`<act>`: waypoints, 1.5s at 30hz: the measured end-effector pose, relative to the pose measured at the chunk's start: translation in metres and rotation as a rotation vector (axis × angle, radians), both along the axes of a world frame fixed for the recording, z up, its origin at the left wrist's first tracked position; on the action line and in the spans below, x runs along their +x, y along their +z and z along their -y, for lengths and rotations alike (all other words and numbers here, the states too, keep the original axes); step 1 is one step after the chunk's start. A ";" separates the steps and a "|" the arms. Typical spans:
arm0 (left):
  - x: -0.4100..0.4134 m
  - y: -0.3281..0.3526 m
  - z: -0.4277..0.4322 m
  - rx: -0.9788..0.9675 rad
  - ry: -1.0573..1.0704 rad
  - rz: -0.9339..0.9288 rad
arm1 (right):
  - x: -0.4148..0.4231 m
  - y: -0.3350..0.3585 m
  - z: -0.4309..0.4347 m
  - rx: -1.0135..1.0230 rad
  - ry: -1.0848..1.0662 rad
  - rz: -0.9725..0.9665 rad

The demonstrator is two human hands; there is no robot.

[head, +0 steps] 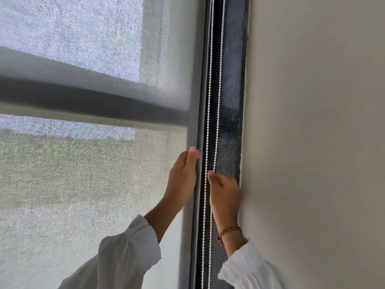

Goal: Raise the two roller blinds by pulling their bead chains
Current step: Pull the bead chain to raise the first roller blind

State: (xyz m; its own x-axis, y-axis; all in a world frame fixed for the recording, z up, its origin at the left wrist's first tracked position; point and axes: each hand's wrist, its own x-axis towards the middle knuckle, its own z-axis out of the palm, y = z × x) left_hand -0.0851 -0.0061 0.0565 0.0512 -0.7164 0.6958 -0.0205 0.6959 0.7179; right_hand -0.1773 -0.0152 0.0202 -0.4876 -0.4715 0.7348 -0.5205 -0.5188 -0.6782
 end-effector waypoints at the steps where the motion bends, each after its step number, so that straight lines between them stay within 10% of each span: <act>1: 0.000 0.002 -0.006 -0.073 0.043 -0.035 | 0.000 -0.001 -0.001 -0.015 0.006 0.013; 7: -0.002 -0.004 -0.036 -0.285 0.147 0.060 | 0.015 -0.010 -0.022 -0.172 0.077 0.251; 23: 0.030 0.029 -0.134 0.109 -0.505 -0.169 | 0.080 -0.047 -0.135 -0.410 0.028 -0.015; 33: 0.054 -0.022 -0.165 0.210 0.047 0.289 | 0.115 -0.031 -0.250 -0.507 0.067 0.057; 38: 0.054 -0.035 -0.188 0.312 -0.206 0.118 | 0.109 -0.020 -0.272 -0.455 0.008 0.086; 45: 0.063 -0.045 -0.235 -0.097 0.047 -0.045 | 0.095 -0.005 -0.268 -0.265 -0.128 0.137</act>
